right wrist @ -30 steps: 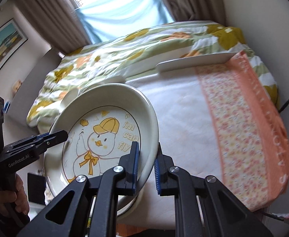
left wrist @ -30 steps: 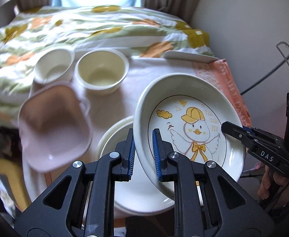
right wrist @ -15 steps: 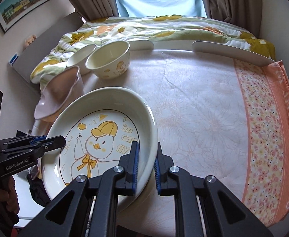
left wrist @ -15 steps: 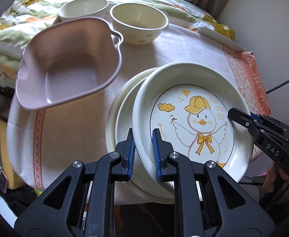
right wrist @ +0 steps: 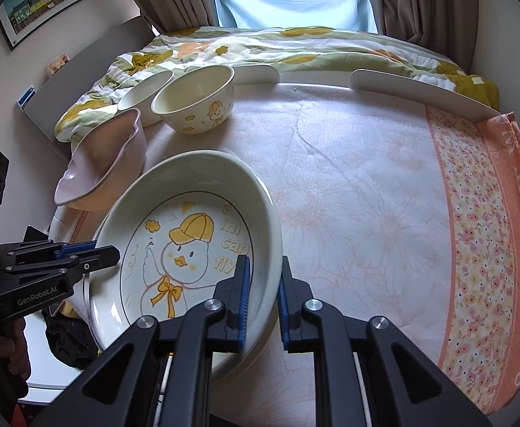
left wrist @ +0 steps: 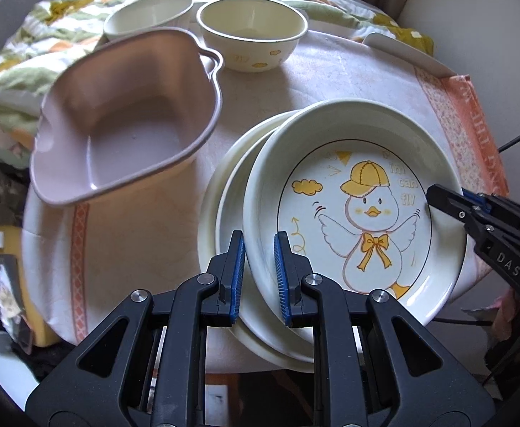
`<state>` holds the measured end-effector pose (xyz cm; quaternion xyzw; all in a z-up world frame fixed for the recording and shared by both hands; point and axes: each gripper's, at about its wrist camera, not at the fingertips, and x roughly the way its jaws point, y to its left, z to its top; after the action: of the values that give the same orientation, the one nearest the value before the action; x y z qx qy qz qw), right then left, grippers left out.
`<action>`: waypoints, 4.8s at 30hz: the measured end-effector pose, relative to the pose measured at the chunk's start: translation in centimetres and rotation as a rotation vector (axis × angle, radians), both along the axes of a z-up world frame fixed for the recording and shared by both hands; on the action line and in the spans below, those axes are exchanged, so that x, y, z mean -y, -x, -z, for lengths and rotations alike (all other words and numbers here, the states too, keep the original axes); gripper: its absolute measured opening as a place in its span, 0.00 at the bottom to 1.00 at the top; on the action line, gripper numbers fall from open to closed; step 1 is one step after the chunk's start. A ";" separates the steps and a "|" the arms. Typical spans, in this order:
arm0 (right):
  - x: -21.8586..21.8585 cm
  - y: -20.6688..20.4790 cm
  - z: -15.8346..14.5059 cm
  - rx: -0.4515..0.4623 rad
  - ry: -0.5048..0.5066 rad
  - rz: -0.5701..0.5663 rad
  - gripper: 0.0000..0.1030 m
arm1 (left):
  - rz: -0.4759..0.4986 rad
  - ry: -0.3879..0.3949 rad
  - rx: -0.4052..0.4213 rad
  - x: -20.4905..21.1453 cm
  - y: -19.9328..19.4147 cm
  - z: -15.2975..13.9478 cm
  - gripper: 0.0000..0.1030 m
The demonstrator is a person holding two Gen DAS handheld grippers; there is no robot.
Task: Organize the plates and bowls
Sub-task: 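Lift the duck-print plate with both grippers and lower it onto the white plate, then open both grippers to release the duck-print plate on the stack, then move both grippers to the pink square dish rim and close on it, then lift the pink dish with both grippers, set it by the orange runner, open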
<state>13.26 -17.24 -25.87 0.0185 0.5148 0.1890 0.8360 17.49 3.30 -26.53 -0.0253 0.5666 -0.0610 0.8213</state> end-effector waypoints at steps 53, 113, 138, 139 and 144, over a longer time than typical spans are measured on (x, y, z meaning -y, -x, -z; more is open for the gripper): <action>-14.6 -8.0 -3.9 -0.038 -0.022 -0.133 1.00 | -0.277 0.374 0.052 -19.2 -2.9 -2.5 0.96; 12.7 -1.0 -4.8 -0.038 0.000 0.199 0.10 | 0.203 0.269 0.001 16.8 -5.3 -4.0 0.12; 23.6 0.7 3.0 -0.138 -0.054 0.262 0.10 | 0.308 0.137 -0.134 27.3 -4.5 2.6 0.12; 23.6 0.6 3.1 -0.140 -0.062 0.262 0.10 | 0.313 0.139 -0.122 27.5 -4.6 2.8 0.12; 23.8 0.5 3.2 -0.162 -0.087 0.270 0.10 | 0.323 0.115 -0.124 28.1 -4.4 3.1 0.45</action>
<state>12.80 -41.07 -29.10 0.1389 0.5646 0.0949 0.8080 21.91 -24.76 -29.64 0.0155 0.6084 -0.2227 0.7616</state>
